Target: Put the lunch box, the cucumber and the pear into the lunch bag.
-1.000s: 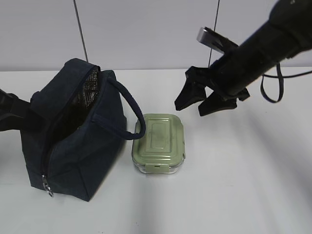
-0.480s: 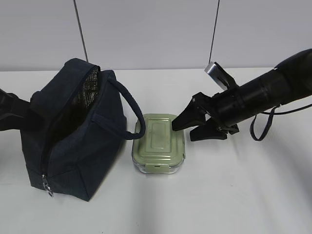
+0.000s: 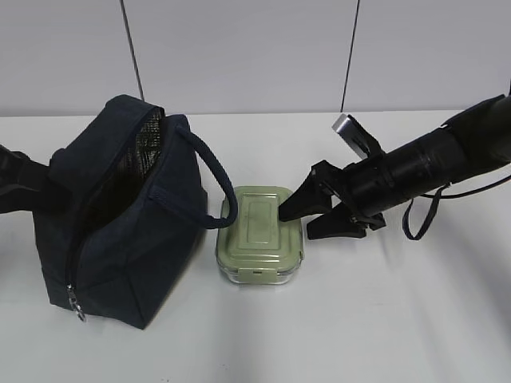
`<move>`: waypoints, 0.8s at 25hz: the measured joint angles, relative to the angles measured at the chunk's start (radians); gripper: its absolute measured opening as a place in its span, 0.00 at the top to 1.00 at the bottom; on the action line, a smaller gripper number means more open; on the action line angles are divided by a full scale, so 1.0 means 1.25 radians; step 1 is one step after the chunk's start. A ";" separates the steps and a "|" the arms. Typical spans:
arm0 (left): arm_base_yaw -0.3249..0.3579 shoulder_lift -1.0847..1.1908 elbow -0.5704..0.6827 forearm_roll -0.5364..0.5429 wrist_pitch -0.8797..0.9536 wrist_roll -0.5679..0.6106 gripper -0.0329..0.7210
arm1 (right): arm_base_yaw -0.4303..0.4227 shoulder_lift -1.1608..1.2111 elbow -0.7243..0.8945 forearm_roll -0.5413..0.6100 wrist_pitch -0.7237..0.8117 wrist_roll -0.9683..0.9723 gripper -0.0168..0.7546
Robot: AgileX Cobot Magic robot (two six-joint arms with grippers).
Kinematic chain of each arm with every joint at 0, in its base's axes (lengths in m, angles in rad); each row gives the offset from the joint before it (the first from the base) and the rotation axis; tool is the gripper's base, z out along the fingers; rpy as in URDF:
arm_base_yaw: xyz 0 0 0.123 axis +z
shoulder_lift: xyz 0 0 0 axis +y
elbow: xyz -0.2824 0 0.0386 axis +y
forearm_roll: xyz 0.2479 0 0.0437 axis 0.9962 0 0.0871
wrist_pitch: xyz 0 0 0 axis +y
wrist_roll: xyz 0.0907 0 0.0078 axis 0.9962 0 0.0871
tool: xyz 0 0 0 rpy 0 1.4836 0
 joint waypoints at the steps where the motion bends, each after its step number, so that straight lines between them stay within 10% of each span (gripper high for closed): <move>1: 0.000 0.000 0.000 0.000 0.000 0.000 0.96 | 0.000 0.001 0.000 0.003 0.000 0.000 0.26; 20: 0.000 0.000 0.000 0.000 0.001 0.000 0.96 | -0.001 0.068 0.000 0.094 0.030 -0.064 0.26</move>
